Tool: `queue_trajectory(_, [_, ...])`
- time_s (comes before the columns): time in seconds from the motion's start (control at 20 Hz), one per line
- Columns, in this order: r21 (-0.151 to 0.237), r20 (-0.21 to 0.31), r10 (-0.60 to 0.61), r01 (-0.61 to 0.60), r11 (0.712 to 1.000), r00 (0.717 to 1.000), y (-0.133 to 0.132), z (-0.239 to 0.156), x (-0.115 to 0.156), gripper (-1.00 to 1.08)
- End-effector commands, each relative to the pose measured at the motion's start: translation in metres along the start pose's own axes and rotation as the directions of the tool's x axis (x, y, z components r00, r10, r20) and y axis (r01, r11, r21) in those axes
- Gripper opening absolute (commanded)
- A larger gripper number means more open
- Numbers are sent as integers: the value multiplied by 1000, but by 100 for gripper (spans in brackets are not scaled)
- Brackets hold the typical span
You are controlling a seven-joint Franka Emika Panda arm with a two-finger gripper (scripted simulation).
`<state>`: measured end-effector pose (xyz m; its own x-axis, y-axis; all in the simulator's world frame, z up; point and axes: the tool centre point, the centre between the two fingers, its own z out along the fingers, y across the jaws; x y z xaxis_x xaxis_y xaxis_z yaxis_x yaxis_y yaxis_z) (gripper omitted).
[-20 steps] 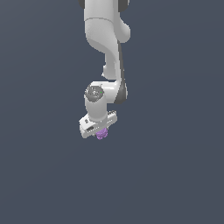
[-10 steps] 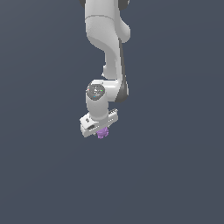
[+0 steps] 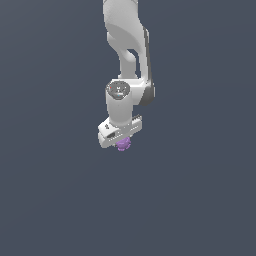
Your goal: Pick up the object and move it to a goal position.
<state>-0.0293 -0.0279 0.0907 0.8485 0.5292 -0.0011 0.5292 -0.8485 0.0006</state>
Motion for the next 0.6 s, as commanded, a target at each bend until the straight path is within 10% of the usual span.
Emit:
queue_trajectory(0.0, [-1,-1,-1,1,1000,1000,-14,-18,2,-100])
queue_trajectory(0.55, [-3,1,-2,2,1000,1000,-96,-122,9,-100])
